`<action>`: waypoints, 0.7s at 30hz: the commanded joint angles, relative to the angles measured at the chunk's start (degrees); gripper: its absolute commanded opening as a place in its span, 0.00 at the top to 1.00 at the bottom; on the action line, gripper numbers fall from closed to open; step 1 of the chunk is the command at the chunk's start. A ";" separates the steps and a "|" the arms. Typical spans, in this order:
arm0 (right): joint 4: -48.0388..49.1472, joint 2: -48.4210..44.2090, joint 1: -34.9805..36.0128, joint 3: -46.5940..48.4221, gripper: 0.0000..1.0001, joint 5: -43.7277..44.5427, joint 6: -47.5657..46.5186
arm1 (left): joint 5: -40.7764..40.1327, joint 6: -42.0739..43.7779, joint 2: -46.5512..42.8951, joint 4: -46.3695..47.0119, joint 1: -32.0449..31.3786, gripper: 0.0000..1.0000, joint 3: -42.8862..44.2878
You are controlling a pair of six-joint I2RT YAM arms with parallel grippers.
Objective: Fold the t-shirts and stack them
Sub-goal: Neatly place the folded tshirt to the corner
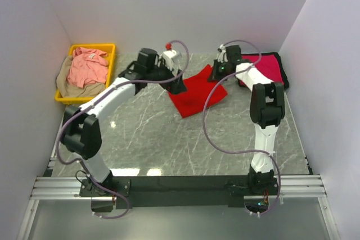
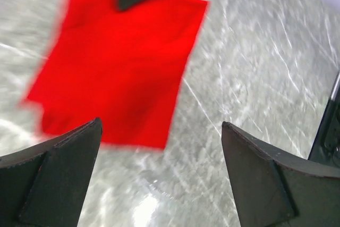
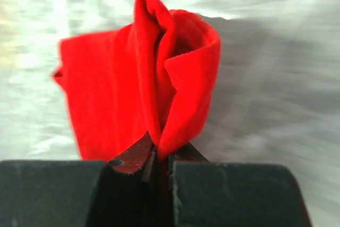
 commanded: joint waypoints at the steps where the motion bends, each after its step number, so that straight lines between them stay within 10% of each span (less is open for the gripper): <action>1: -11.94 -2.06 -4.32 5.20 1.00 6.67 -15.31 | -2.24 0.12 -4.12 -7.16 2.07 0.00 3.82; 21: -22.07 5.24 -13.38 33.95 1.00 13.62 -27.28 | -12.00 1.17 -0.61 -10.35 3.39 0.01 6.81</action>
